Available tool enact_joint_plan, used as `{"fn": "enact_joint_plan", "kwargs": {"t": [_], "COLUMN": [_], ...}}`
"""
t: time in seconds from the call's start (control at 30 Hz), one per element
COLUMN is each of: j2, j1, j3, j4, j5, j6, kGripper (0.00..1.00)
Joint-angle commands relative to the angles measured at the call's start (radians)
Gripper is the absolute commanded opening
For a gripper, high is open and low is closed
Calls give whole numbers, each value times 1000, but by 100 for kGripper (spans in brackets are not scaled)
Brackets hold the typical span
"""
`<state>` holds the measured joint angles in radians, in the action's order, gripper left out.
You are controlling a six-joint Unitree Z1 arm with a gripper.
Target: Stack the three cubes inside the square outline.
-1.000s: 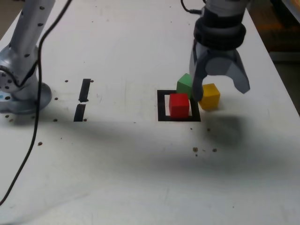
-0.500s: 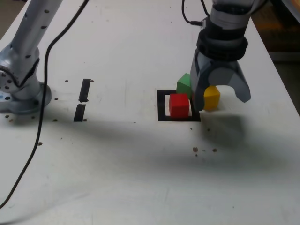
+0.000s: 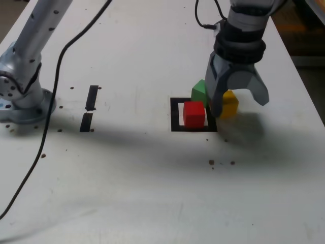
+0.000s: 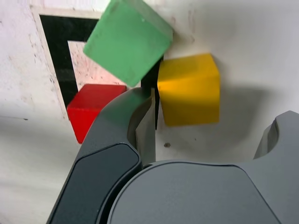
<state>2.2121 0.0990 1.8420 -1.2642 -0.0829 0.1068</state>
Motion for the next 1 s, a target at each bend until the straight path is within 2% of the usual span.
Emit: {"fn": "enact_joint_plan", "kwargs": {"t": [0.0, 0.23, 0.37, 0.57, 0.77, 0.97], "j2": [7, 30, 42, 50, 55, 53], "j1": [-4, -11, -12, -12, -13, -13], "j3": [-1, 2, 5, -2, -3, -3], "j4": [-1, 4, 8, 17, 39, 46], "j5": [-6, -26, -34, -35, -29, -23], "j6": [-3, -11, -17, -18, -18, -18], "kGripper": [87, 84, 77, 58, 29, 18]}}
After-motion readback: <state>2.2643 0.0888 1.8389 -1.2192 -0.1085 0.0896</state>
